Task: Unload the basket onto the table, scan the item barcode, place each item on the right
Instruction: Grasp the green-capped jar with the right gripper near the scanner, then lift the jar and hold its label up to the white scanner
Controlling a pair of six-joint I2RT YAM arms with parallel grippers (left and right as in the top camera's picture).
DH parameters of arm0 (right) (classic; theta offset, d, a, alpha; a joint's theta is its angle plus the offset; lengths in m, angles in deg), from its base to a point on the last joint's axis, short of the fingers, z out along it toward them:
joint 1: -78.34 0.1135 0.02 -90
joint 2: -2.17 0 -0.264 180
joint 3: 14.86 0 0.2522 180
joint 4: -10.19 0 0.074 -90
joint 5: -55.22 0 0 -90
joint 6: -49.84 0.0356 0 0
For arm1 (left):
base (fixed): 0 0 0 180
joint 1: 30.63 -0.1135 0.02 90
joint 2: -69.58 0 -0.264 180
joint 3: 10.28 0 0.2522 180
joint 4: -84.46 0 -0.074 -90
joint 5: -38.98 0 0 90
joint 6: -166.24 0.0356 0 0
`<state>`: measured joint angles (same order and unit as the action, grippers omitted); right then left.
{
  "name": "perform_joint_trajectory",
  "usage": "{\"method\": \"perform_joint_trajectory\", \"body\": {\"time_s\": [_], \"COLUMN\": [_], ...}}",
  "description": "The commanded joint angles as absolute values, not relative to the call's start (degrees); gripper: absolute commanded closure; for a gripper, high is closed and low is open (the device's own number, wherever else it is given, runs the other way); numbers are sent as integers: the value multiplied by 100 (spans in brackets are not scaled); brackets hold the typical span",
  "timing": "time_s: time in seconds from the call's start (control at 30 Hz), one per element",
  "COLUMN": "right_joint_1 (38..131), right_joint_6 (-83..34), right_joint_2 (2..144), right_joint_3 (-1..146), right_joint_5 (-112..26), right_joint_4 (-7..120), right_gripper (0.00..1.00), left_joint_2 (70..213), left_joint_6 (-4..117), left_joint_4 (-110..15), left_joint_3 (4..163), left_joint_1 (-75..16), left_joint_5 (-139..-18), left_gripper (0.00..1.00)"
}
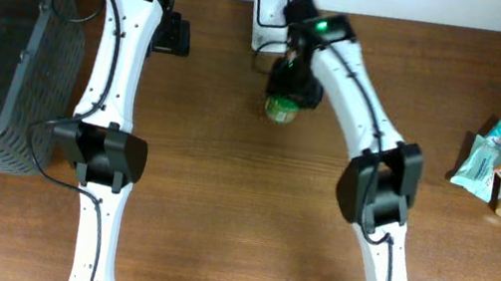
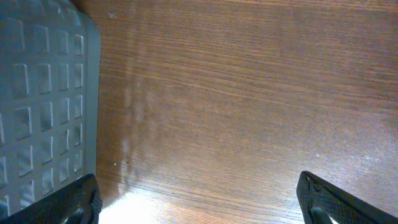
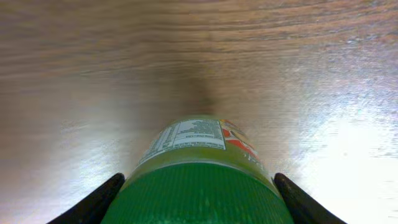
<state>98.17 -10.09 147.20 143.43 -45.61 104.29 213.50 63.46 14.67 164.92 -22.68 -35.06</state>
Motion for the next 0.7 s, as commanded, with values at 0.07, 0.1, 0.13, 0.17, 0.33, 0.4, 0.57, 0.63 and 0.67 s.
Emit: {"method": "perform_joint_trajectory", "body": {"time_s": [0.07,0.1,0.13,0.17,0.33,0.4,0.57,0.63,0.67], "right_joint_1": [8834,8659,8465,8357,8255,8283,8368,8478,8526], "right_joint_6": [-828,-655,-564,-529,-170,-168,263,392,499], "right_joint_2": [14665,14665,14665,14665,14665,14665,14665,14665,14665], "right_joint_3": [14645,14645,14645,14645,14645,14645,14645,14645,14645], "right_joint_5": [-7952,-8395,-9060,-9451,-10581,-10644,-10725,-10725,-10725], "right_joint_4": [10588,10691,10809,10881,11076,11074,10733,10508,10376], "right_gripper": [45,45,45,45,47,47,47,47,47], "left_joint_2": [21306,21306,21306,21306,21306,21306,21306,21306,21306], "left_joint_6": [6456,6456,6456,6456,6456,6456,6456,6458,6456], "left_joint_4": [1475,1475,1473,1473,1475,1475,1475,1475,1475], "left_joint_3": [16462,16462,16462,16462,16462,16462,16462,16462,16462], "left_joint_1": [-2251,-2251,-2249,-2251,-2251,-2251,-2251,-2249,-2251], "left_joint_5": [-3429,-3429,-3429,-3429,-3429,-3429,-3429,-3429,-3427], "left_gripper": [1,1,0,1,1,1,1,1,1]}}
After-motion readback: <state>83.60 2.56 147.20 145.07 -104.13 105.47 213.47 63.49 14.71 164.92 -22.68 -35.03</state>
